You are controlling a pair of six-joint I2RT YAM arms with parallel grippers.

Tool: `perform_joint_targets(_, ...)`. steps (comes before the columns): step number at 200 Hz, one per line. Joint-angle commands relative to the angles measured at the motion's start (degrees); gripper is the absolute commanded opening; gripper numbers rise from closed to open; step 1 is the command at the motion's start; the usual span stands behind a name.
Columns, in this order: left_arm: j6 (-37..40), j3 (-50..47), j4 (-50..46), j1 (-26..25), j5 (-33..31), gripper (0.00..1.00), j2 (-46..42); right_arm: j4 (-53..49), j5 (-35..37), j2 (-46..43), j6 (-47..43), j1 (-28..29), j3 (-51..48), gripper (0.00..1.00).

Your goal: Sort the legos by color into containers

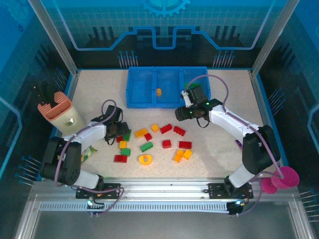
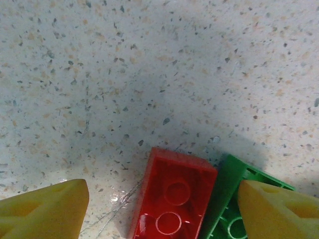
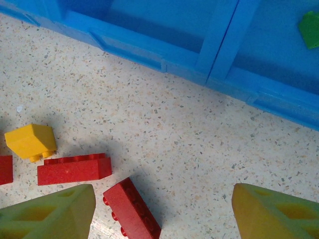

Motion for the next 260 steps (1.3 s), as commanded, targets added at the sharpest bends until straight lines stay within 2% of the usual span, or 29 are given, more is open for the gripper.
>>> perform_joint_targets(1, -2.1, 0.9, 0.7, -0.3, -0.1, 0.78, 0.8, -0.4, -0.3, -1.1, 0.6, -0.6, 0.1, 0.74)
perform_joint_targets(22, -3.0, 0.8, 1.2, -0.1, -1.0, 0.77, 0.8, -0.5, -0.4, -0.4, 0.7, -0.6, -0.1, 0.74)
perform_joint_targets(79, -4.0, -0.2, 2.6, 1.5, 1.8, 0.73, 2.8, -0.6, -0.4, 1.0, 0.5, -0.6, 0.1, 0.73)
perform_joint_targets(117, -5.6, -3.2, 5.5, 3.8, 4.7, 0.67, 2.5, -1.2, -0.3, 2.4, 0.0, -0.6, 0.6, 0.73)
perform_joint_targets(157, -5.4, -3.5, 5.5, 3.9, 6.6, 0.62, 3.6, -1.8, 0.5, 3.3, -0.5, -0.6, 1.4, 0.73)
perform_joint_targets(196, -3.9, -2.2, 3.2, 3.7, 7.6, 0.59, 4.6, -2.2, 0.7, 4.1, -1.1, -0.6, 2.5, 0.73)
perform_joint_targets(260, 1.5, 2.7, -4.9, 1.0, 5.1, 0.44, 8.0, -2.5, 1.9, 3.9, -2.3, -0.7, 3.4, 0.73)
